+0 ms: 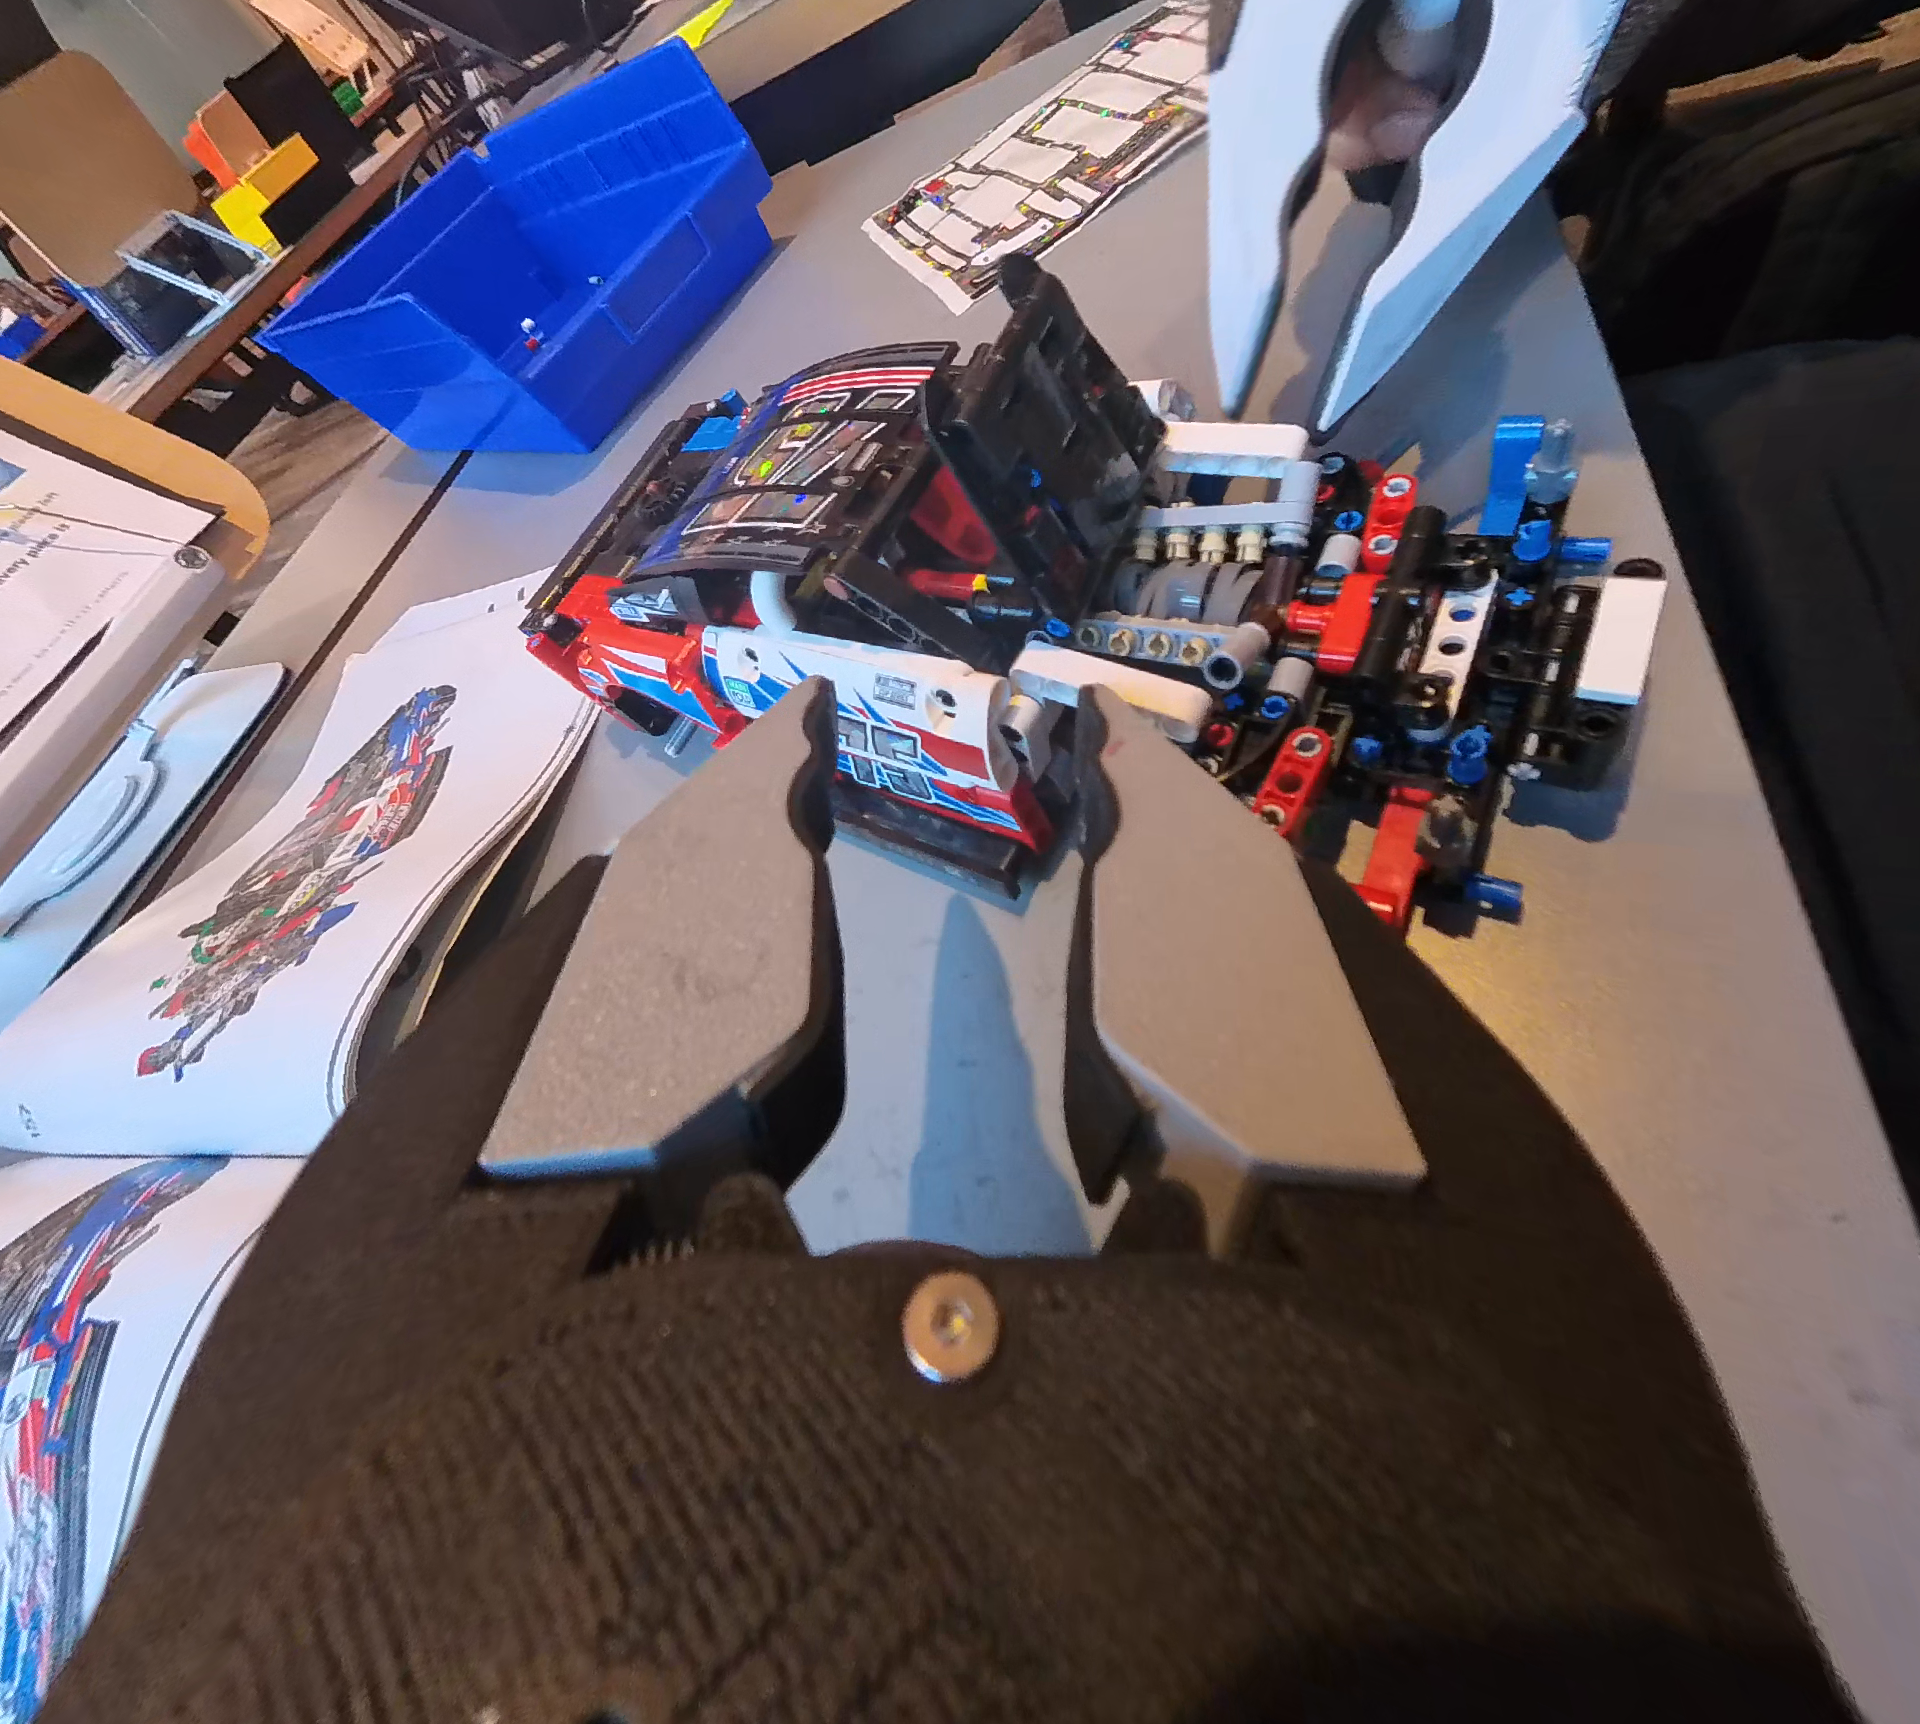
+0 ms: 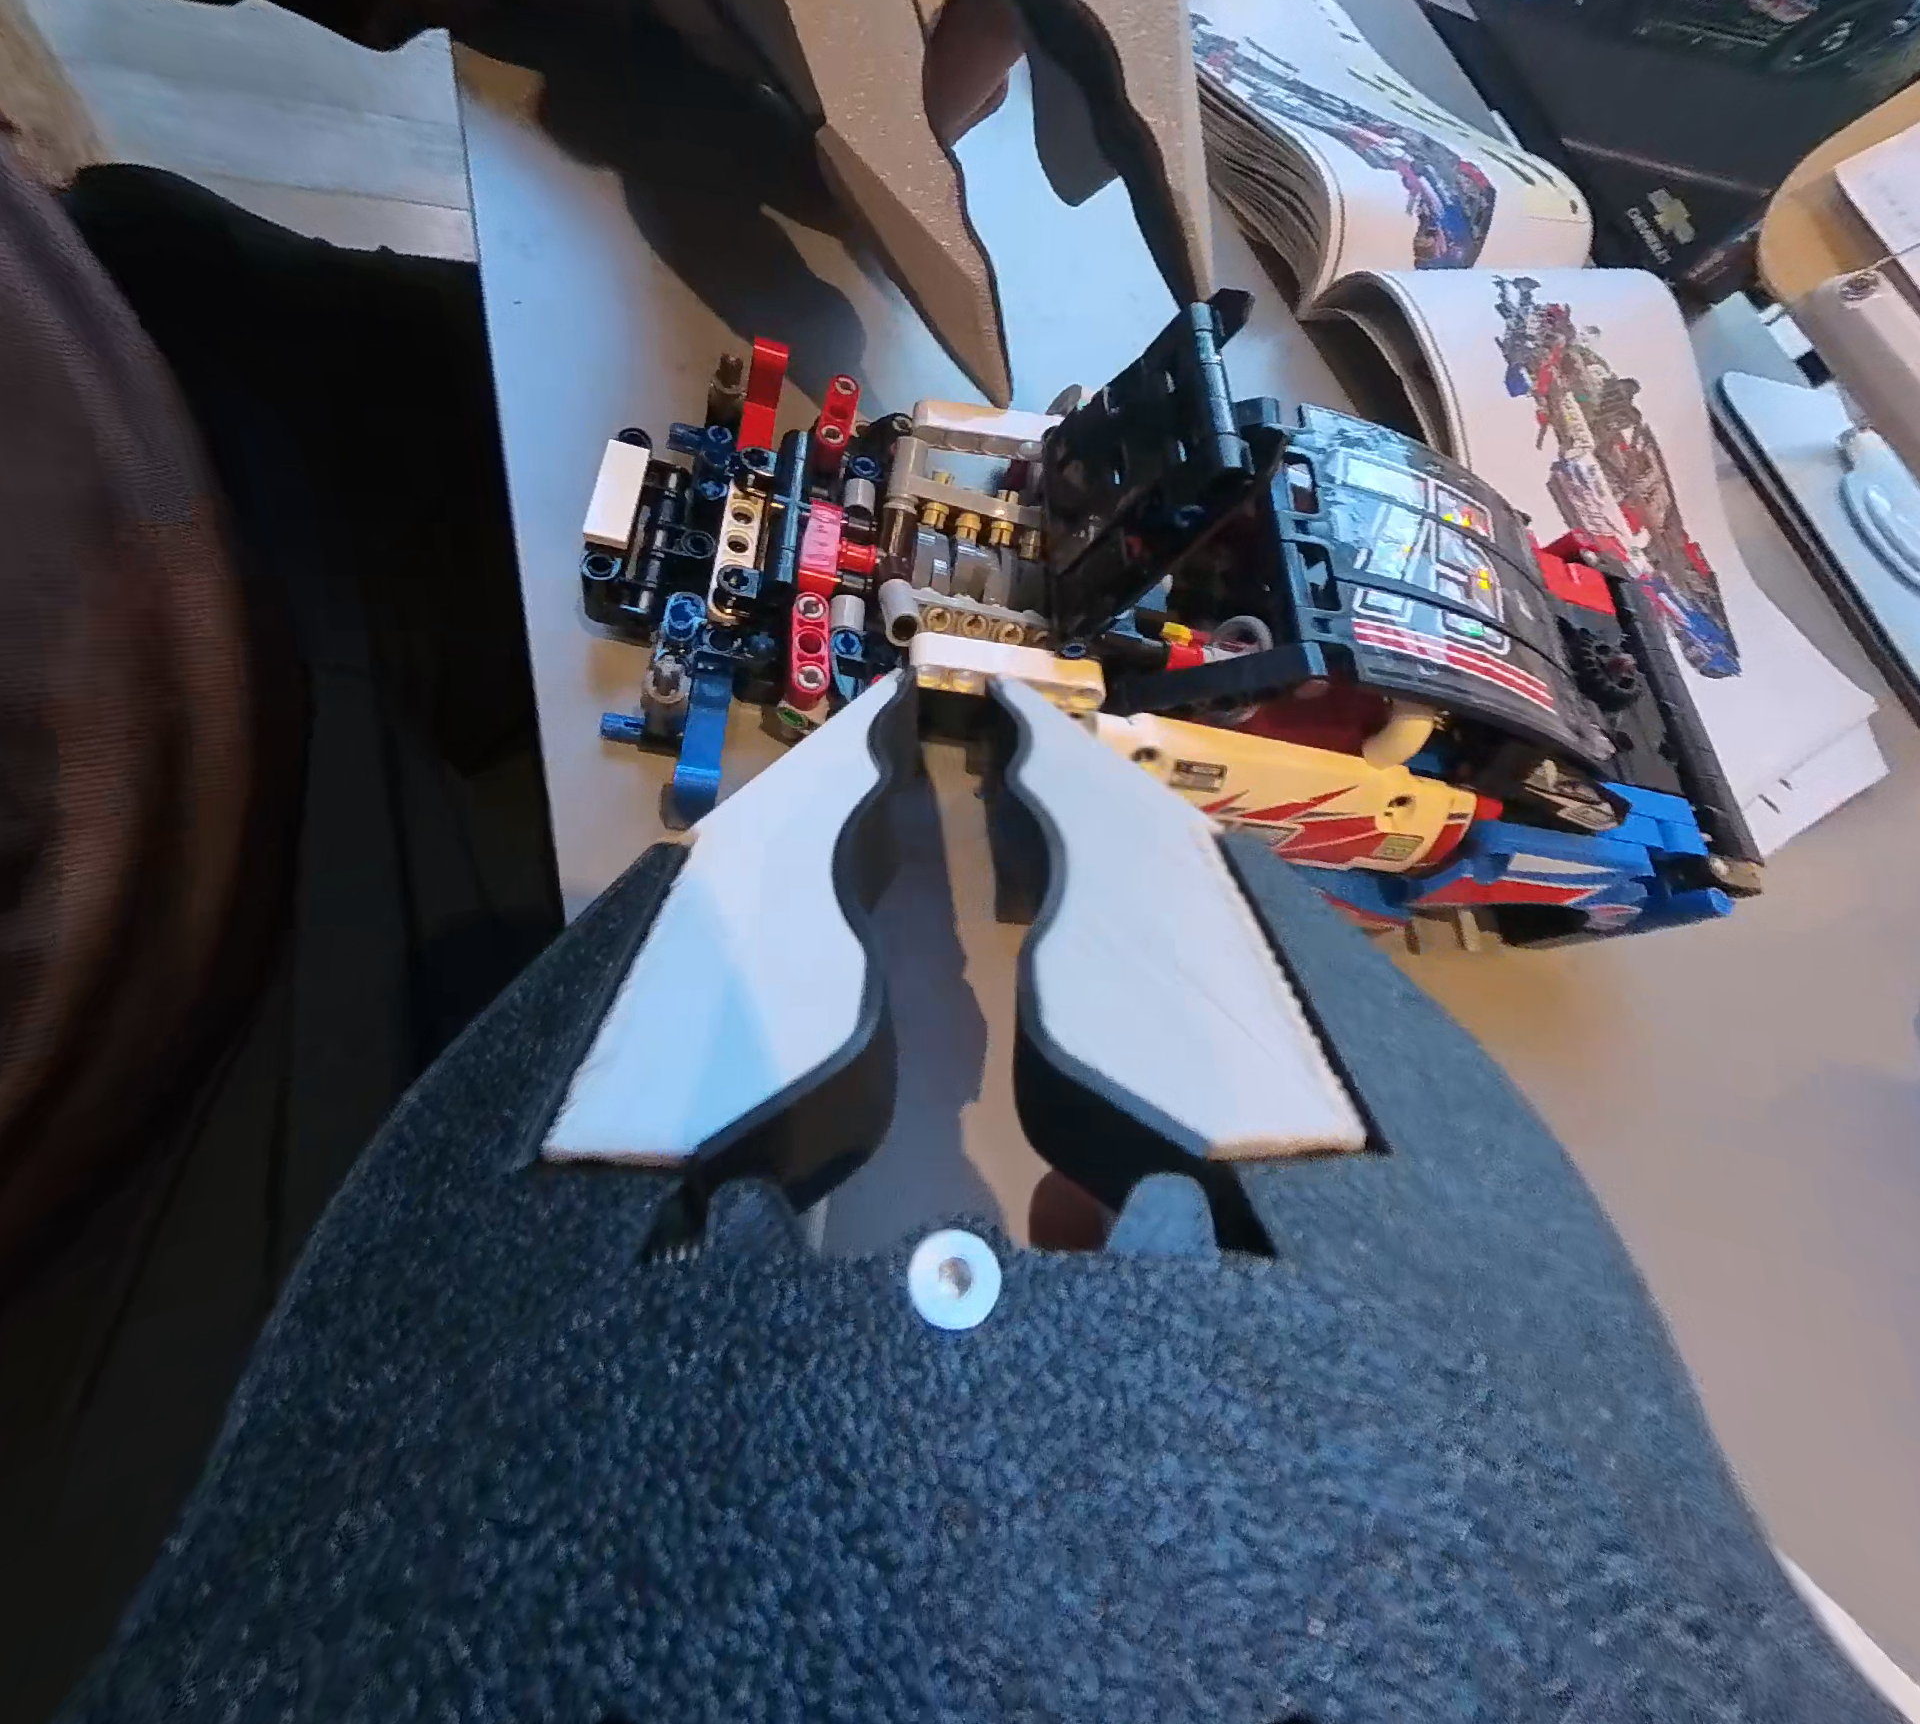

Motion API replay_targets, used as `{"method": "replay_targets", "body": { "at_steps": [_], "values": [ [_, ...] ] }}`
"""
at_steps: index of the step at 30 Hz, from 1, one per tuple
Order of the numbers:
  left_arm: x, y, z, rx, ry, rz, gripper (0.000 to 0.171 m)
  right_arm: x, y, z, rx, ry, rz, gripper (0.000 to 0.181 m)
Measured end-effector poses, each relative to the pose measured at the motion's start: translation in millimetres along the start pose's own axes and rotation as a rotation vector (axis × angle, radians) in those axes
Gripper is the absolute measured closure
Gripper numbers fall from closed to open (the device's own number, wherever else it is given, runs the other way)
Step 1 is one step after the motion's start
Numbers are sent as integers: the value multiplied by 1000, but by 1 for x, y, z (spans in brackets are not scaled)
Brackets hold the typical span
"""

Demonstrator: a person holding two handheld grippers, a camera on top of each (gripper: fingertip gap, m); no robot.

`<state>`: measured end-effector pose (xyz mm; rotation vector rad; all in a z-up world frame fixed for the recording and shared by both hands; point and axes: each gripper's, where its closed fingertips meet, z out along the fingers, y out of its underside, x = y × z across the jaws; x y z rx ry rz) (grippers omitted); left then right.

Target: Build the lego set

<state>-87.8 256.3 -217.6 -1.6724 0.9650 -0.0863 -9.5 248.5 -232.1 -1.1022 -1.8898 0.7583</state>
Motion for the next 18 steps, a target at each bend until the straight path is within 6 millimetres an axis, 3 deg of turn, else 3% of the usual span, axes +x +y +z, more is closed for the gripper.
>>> {"method": "replay_targets", "body": {
  "at_steps": [6, 12, 18],
  "values": [
    [-4, 1, 0, -1, -16, -15, 135, -6, -3, 5, 28, -93, 106, 181],
    [-7, 1, 1, 6, -5, -45, 127, 1, -17, -1, 130, -110, 158, 181],
    [-6, 1, 1, 7, 17, -62, 125, 6, 0, 6, 48, -96, 114, 178]
  ]
}}
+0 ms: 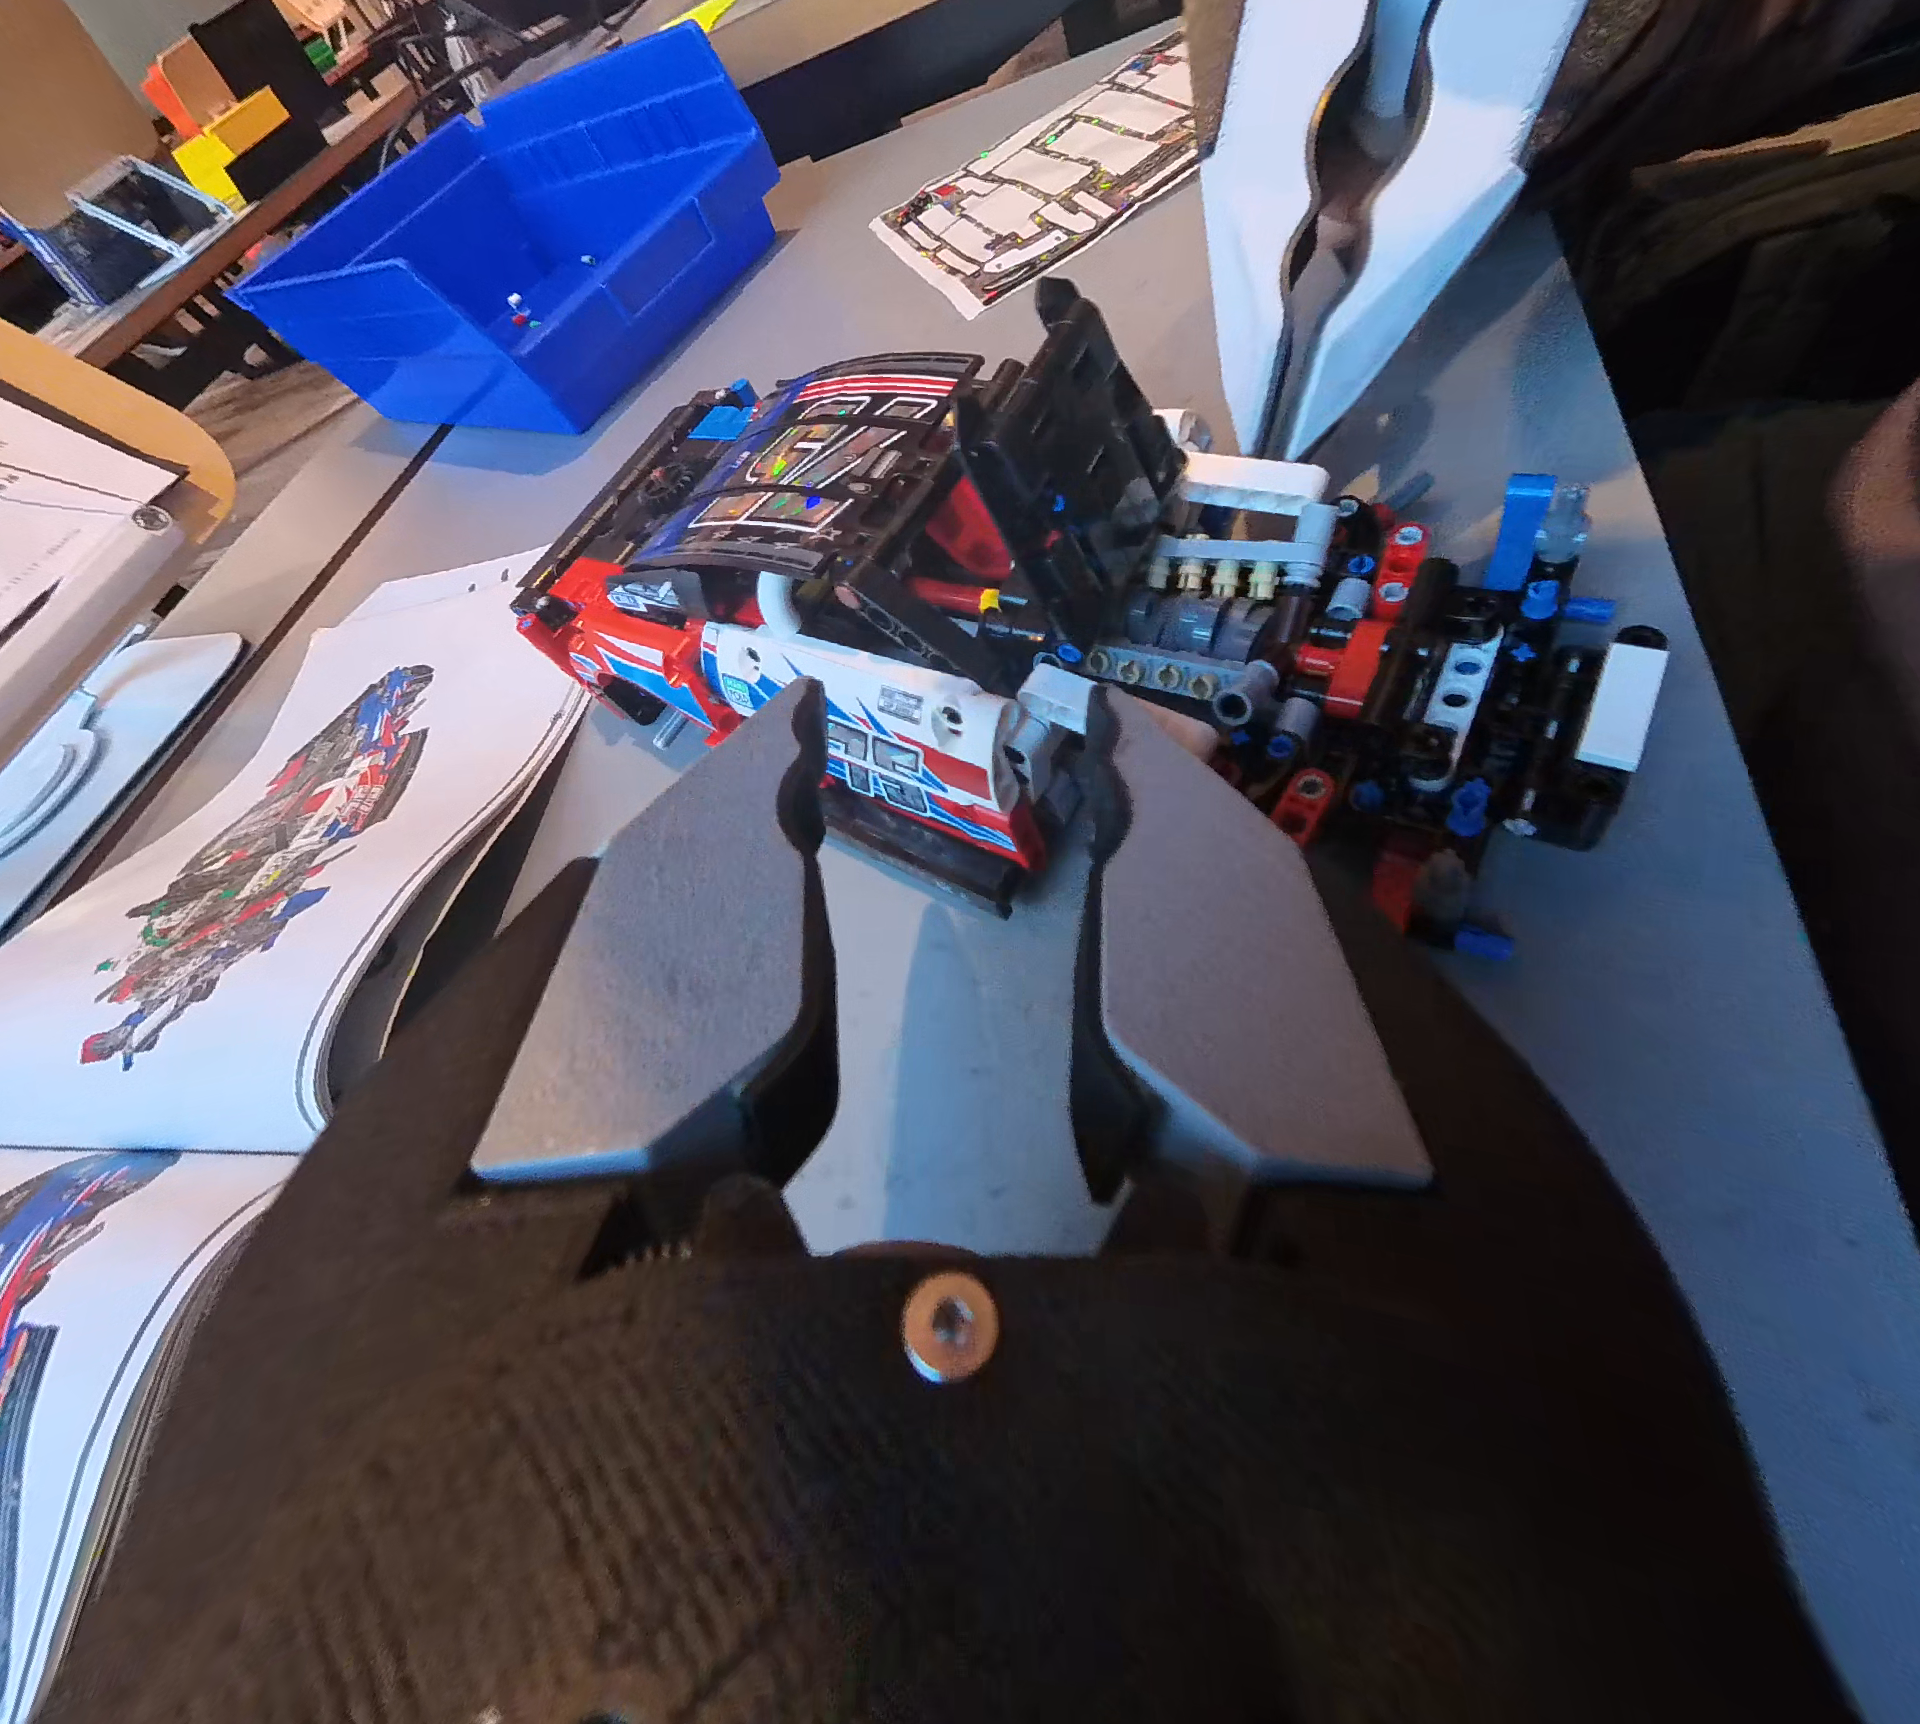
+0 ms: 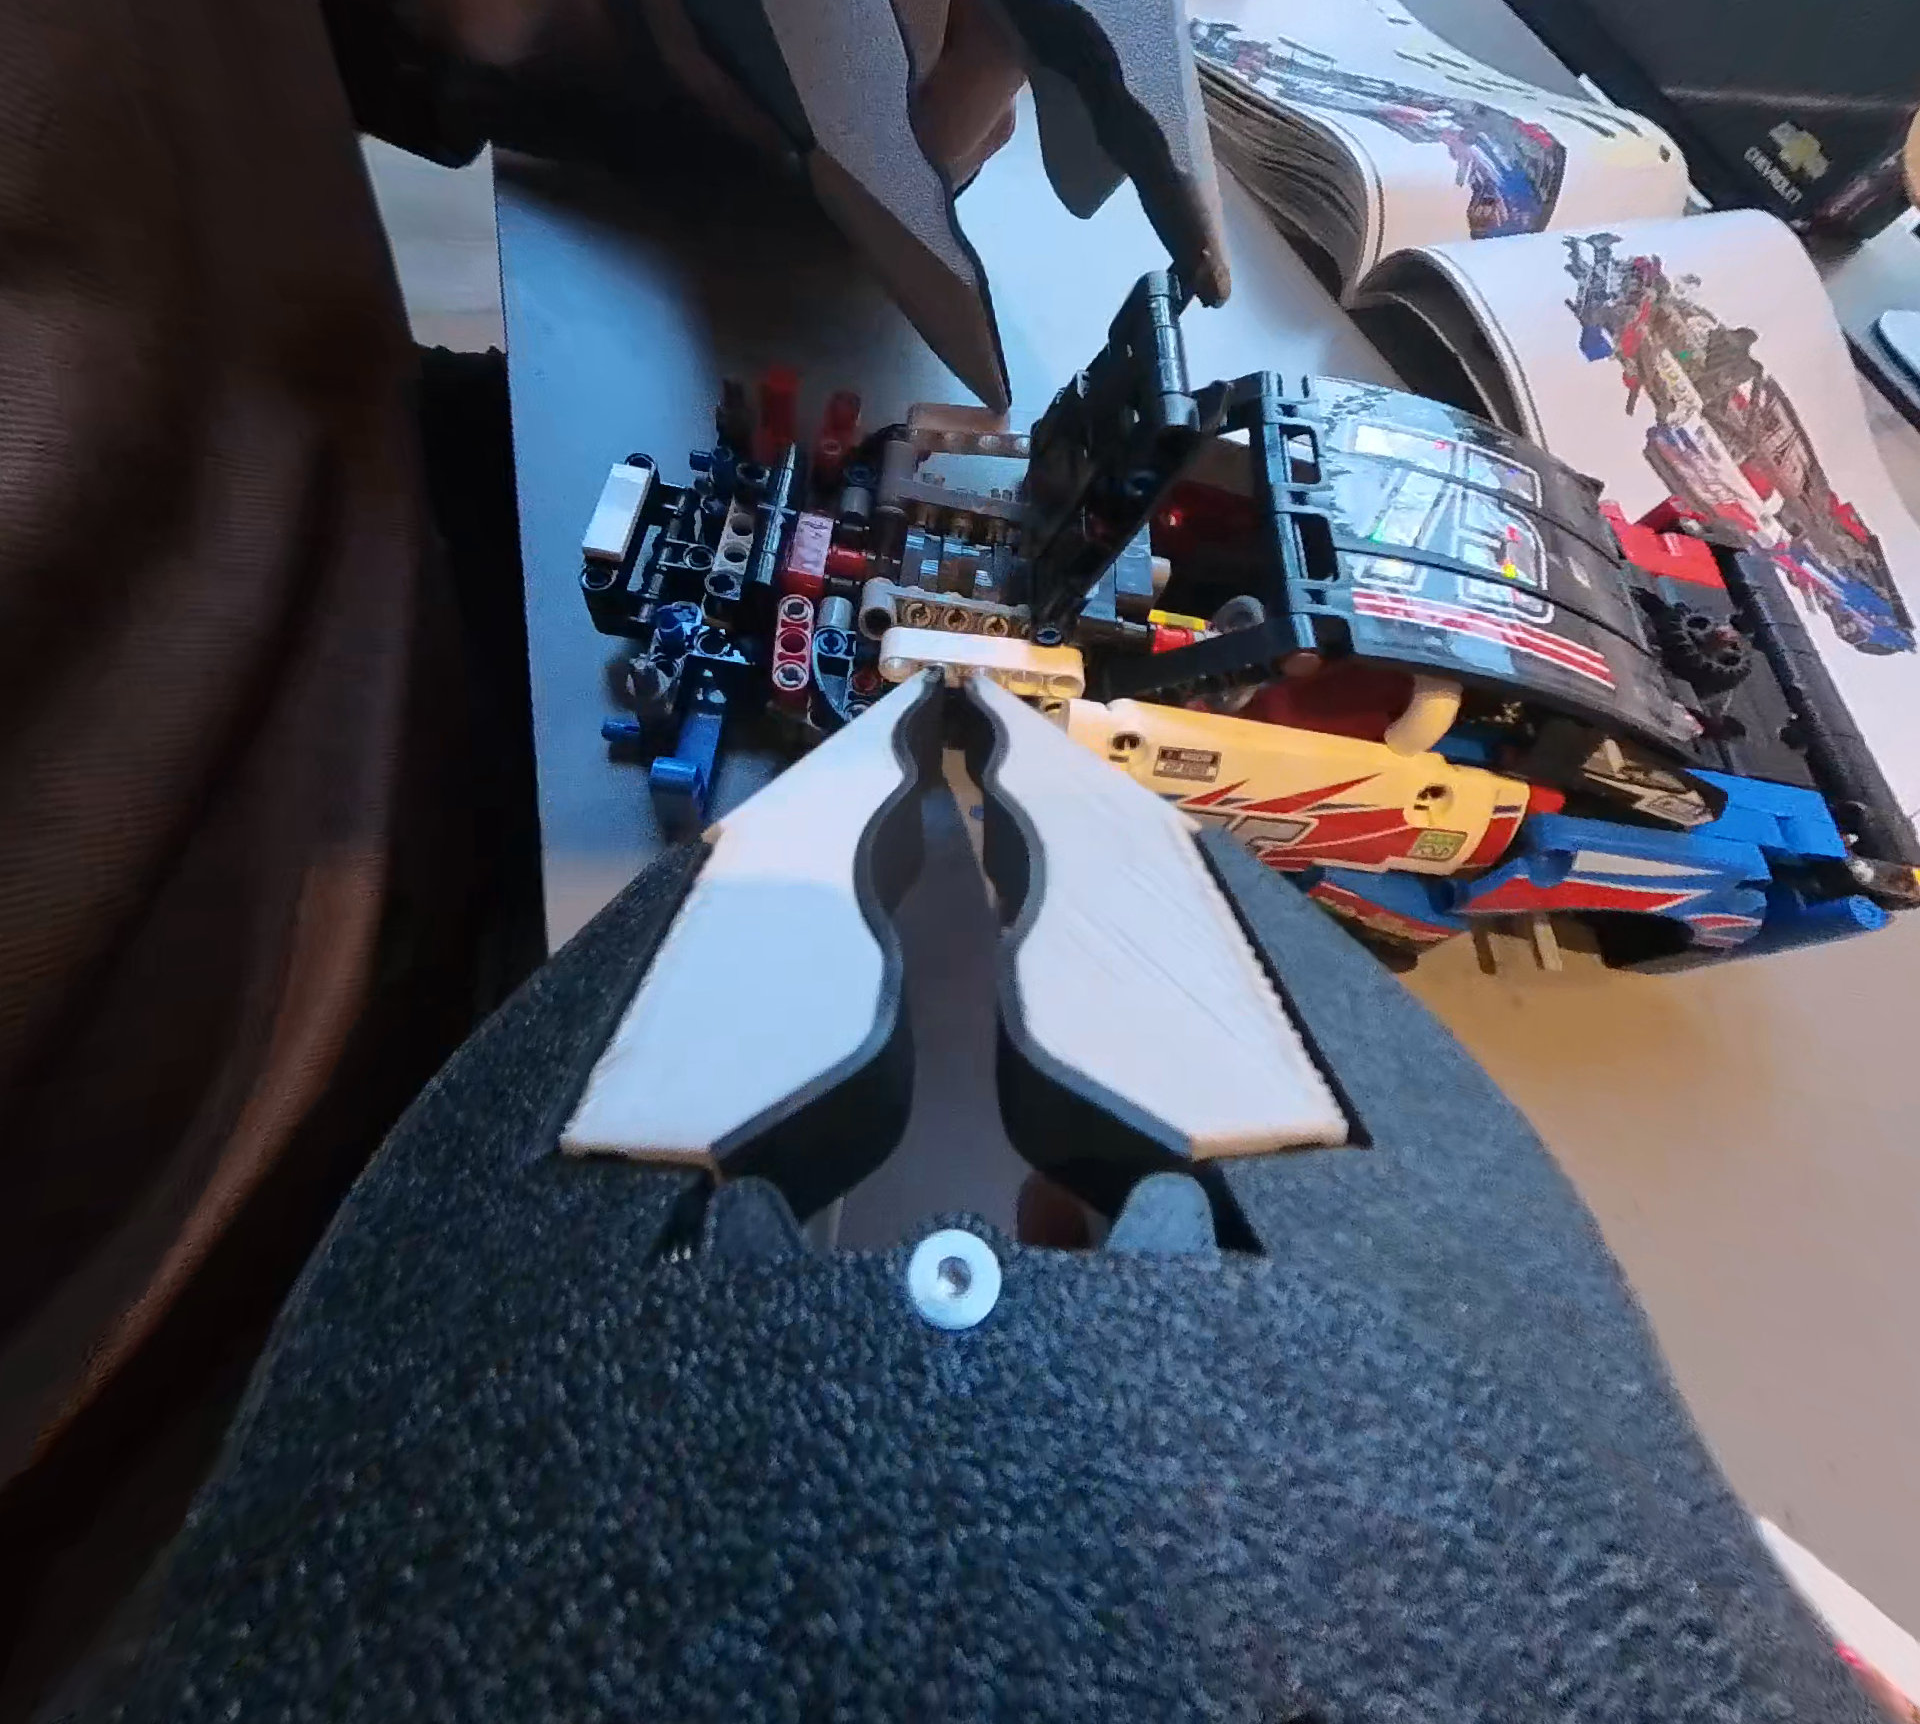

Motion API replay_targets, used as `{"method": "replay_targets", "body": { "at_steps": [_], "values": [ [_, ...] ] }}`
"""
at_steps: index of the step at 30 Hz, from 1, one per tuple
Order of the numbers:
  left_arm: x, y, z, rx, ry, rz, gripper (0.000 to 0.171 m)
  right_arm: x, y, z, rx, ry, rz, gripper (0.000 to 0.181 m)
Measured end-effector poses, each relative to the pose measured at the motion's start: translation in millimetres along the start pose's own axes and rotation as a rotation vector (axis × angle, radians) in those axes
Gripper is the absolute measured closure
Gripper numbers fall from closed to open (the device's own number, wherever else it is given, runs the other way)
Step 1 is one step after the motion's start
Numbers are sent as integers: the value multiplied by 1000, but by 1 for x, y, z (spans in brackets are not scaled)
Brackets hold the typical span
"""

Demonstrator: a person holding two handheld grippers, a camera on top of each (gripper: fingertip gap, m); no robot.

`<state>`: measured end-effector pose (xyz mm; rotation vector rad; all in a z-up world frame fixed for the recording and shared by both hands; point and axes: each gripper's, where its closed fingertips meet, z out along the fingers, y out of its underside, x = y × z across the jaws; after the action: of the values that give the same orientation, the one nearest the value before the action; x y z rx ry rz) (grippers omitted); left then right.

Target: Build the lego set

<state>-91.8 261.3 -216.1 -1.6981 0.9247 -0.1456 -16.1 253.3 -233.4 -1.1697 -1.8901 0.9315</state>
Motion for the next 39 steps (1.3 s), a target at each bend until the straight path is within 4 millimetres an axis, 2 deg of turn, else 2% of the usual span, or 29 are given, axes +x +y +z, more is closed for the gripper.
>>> {"method": "replay_targets", "body": {
  "at_steps": [5, 12, 14, 19, 22, 25, 28, 31, 34, 39],
  "values": [
    [-1, 0, 0, 4, 9, -17, 124, 1, 1, -1, 3, 0, -28, 167],
    [-2, -1, -2, 12, -1, -17, 125, 0, -1, -5, 29, -24, 0, 168],
    [-1, -2, -3, 15, 14, -42, 130, 0, -1, -6, 24, -26, 19, 172],
    [1, -5, -8, 35, 72, -165, 138, -3, 4, -5, -20, 4, 72, 175],
    [9, -2, -10, -21, 116, -239, 143, -2, 11, -7, -72, 45, 169, 175],
    [26, 6, -13, -119, 202, -400, 141, -8, 16, -11, -78, 28, 346, 172],
    [48, 9, -15, -174, 301, -603, 137, -20, 7, -16, 4, -46, 531, 170],
    [61, 2, -15, -173, 394, -747, 127, -19, 5, -15, 21, -59, 647, 170],
    [62, 4, -11, -183, 398, -784, 128, -18, 9, -7, -8, -68, 689, 163],
    [60, 2, -1, -163, 439, -868, 129, -15, 1, 6, 9, -79, 700, 161]
  ]
}}
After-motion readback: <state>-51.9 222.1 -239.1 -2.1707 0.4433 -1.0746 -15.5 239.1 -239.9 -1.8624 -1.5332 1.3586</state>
